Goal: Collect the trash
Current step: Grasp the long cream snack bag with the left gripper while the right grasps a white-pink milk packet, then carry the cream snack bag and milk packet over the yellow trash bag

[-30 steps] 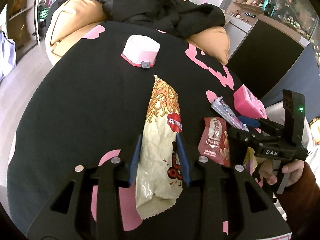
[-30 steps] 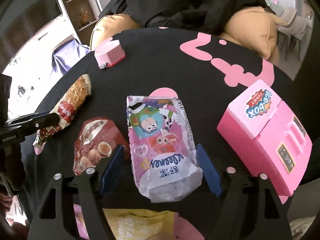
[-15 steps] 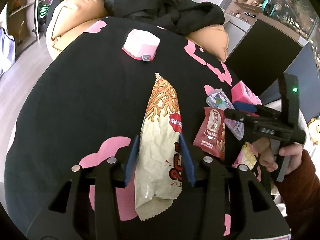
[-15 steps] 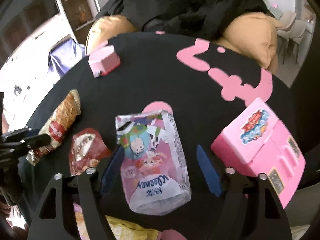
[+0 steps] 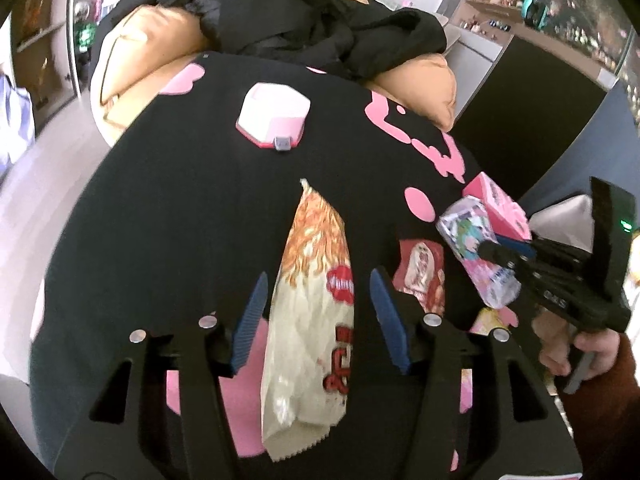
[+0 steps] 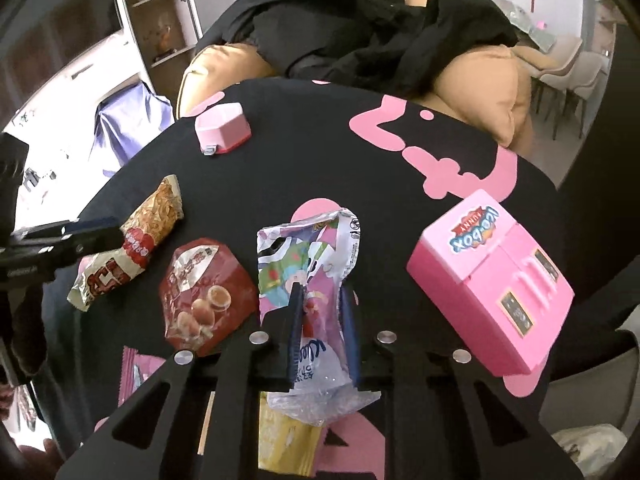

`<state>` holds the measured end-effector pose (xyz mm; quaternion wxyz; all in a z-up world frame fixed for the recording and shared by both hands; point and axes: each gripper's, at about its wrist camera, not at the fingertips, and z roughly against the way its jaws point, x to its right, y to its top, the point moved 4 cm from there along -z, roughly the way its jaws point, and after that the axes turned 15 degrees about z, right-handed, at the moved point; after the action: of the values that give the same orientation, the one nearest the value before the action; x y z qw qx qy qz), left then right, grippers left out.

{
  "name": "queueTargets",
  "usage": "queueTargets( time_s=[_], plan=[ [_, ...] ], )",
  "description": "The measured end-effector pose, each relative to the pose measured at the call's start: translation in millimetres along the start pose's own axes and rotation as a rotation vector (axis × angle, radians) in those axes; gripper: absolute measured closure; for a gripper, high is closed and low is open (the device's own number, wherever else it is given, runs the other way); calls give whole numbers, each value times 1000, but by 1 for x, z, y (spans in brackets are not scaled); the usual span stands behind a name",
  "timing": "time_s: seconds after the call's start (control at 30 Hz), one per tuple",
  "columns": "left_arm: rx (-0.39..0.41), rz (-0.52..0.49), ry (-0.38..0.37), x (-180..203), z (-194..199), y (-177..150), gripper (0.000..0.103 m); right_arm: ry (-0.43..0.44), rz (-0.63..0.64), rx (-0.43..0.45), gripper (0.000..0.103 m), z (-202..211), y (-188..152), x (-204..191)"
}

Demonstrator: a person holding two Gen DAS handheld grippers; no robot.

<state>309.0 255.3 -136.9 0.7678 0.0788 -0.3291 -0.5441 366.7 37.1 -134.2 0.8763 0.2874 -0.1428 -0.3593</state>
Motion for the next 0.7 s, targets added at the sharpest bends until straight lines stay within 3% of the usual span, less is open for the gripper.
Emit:
queueTargets(
  time_s=[0.2,0.37,0.43,0.5,0.7],
  plan=[
    [-6,-69,76,14,-14,3,52,6,-6,13,84,9,-6,-2],
    [-22,-52,118,10,-26,5,52,7,-12,25,84,16,-11,-1],
    [-35,-34,117,7,-30,4,52,8,-17,28,84,18,-14,-1],
    [-27,-42,113,7,-29,3,64,7,-20,30,84,20,-17,-1],
    [23,-38,64,12,-6,1,70,-2,-34,42,84,32,-24,1]
  ],
)
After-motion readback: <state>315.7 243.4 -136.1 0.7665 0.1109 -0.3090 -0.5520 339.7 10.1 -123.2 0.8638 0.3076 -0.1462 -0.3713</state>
